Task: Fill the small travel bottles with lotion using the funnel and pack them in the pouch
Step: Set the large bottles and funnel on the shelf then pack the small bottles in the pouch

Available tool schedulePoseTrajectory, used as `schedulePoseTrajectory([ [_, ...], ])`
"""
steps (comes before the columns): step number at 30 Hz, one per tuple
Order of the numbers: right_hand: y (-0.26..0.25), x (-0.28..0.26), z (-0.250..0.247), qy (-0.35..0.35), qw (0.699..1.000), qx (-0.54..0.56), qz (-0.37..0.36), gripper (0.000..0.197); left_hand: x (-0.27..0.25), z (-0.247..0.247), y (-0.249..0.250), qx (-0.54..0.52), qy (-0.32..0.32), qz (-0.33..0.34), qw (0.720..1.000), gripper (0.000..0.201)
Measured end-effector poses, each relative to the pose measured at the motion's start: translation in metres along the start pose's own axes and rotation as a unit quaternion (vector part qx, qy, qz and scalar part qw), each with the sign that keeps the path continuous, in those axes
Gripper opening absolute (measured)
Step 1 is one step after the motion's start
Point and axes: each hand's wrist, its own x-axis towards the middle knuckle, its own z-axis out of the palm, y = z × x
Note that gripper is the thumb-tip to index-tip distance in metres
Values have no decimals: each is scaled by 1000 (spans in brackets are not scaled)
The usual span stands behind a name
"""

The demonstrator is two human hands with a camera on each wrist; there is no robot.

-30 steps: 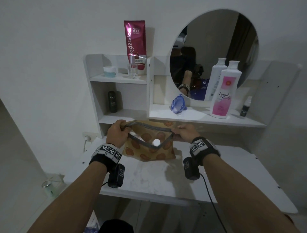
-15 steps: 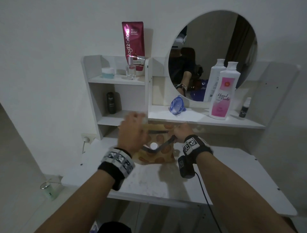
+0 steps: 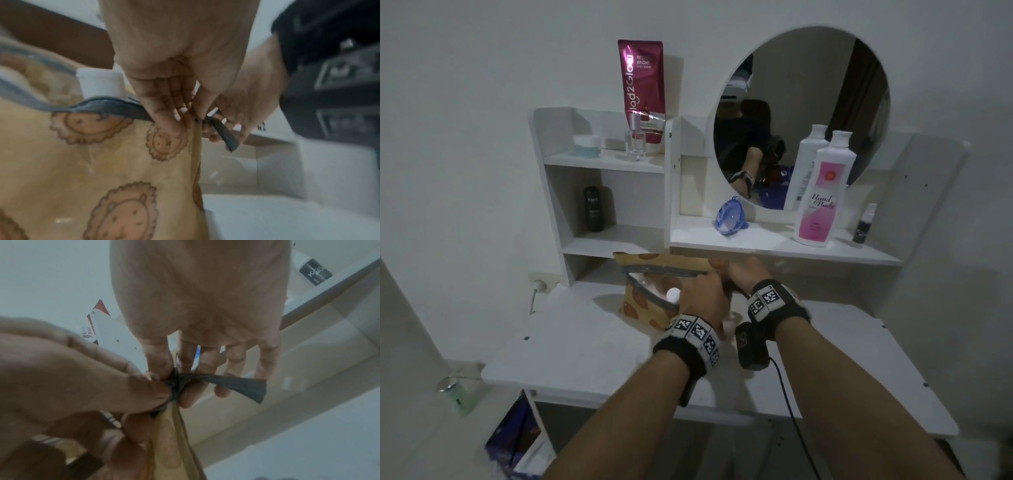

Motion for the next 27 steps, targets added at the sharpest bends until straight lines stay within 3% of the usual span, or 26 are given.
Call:
schedulePoseTrajectory([
  [2, 5, 7, -1, -6, 1000, 7, -5, 32, -1, -4, 0, -2, -5, 11, 1000, 10],
  [7, -19, -34, -5, -16, 1000, 13, 16, 16, -5, -13, -5, -30, 1, 10, 999, 9],
  [11, -21, -32, -1, 15, 1000, -12, 12, 18, -1, -18, -1, -33, 11, 20, 999, 12],
  [15, -21, -33, -2, 15, 999, -26, 12, 24, -1, -19, -3, -85, -6, 69, 994, 33],
  [18, -22, -34, -4, 11, 1000, -15, 16, 23, -3, -19, -7, -123, 0, 84, 989, 30],
  [22, -20, -30, -2, 30, 999, -4, 25, 17, 4, -15, -9, -104, -8, 99, 990, 18],
  [27, -20, -27, -2, 14, 999, -11, 28, 14, 9, -7, -12, -18, -38, 122, 992, 21],
])
